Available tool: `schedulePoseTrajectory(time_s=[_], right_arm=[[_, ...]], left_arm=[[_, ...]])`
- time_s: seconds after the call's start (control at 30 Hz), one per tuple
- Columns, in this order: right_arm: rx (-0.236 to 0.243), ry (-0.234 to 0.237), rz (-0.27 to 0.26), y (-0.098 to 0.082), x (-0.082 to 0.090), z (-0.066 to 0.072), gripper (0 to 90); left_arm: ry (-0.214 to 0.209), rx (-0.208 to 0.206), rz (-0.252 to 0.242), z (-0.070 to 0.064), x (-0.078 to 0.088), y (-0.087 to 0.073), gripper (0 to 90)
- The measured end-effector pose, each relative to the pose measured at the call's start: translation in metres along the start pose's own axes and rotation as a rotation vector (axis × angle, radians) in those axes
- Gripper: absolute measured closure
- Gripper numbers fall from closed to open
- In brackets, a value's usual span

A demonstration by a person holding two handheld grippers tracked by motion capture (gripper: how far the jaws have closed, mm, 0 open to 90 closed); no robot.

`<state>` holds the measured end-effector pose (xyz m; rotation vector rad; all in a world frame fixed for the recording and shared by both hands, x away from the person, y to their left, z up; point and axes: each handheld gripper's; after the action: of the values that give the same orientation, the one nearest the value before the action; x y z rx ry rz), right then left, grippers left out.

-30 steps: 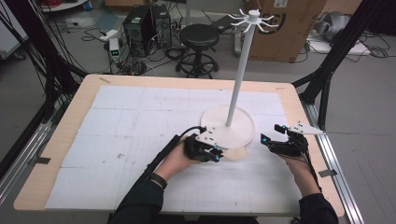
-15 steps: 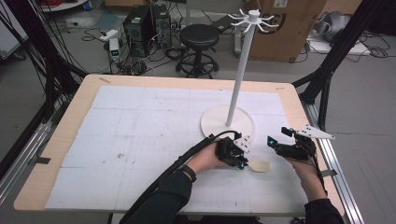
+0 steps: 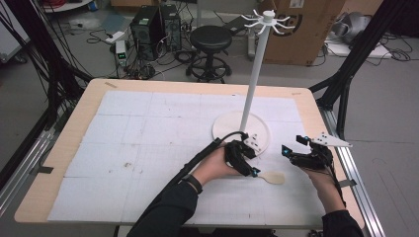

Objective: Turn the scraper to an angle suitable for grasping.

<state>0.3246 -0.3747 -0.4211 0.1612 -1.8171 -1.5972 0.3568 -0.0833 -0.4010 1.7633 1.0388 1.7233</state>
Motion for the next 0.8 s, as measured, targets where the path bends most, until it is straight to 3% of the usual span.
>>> schedulePoseTrajectory(time_s=[0.07, 0.2, 0.23, 0.27, 0.3, 0.33, 0.37, 0.4, 0.43, 0.53, 0.63, 0.73, 0.8], right_arm=[[0.003, 0.001, 0.006, -0.001, -0.001, 0.001, 21.5], [0.005, 0.006, 0.013, -0.001, -0.001, 0.002, 21.5], [0.005, 0.006, 0.013, -0.001, -0.001, 0.002, 21.5], [0.009, 0.009, 0.02, -0.001, -0.002, 0.002, 21.5], [0.009, 0.009, 0.02, -0.001, -0.002, 0.002, 21.5], [0.01, 0.011, 0.027, -0.001, -0.003, 0.002, 21.5], [0.01, 0.011, 0.027, -0.001, -0.003, 0.002, 21.5], [0.012, 0.015, 0.034, -0.002, -0.004, 0.003, 21.5], [0.014, 0.017, 0.036, -0.002, -0.005, 0.004, 21.5], [0.017, 0.018, 0.043, -0.002, -0.006, 0.004, 21.5], [0.017, 0.016, 0.044, -0.002, -0.006, 0.005, 21.5], [0.012, 0.014, 0.044, -0.003, -0.005, 0.004, 21.5], [0.011, 0.011, 0.041, -0.002, -0.005, 0.004, 21.5]], left_arm=[[0.006, 0.019, -0.062, 0.003, 0.026, -0.003, 32.5], [0.06, 0.039, -0.169, 0.006, 0.082, -0.022, 23.1], [0.091, 0.039, -0.192, 0.006, 0.096, -0.03, 23.1], [0.157, 0.032, -0.241, 0.005, 0.124, -0.049, 18.9], [0.157, 0.032, -0.241, 0.005, 0.124, -0.049, 18.8], [0.188, 0.042, -0.262, 0.005, 0.137, -0.059, 18.8], [0.213, 0.059, -0.278, 0.005, 0.15, -0.07, 18.5], [0.262, 0.101, -0.313, 0.007, 0.173, -0.093, 17.8], [0.262, 0.101, -0.313, 0.007, 0.173, -0.093, 16.9], [0.337, 0.182, -0.354, 0.011, 0.203, -0.126, 16.9], [0.414, 0.226, -0.406, 0.013, 0.226, -0.156, 17.2], [0.439, 0.271, -0.456, 0.015, 0.241, -0.179, 17.7], [0.439, 0.289, -0.467, 0.017, 0.248, -0.186, 17.7]])
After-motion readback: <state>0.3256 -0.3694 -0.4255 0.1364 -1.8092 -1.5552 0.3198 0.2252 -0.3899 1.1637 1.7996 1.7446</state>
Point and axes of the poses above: each handheld gripper's, and its own axes: x roughly backward along the jaws, y roughly out of its top, z roughly to its left, and after that the axes turned 3 degrees about x, right-handed
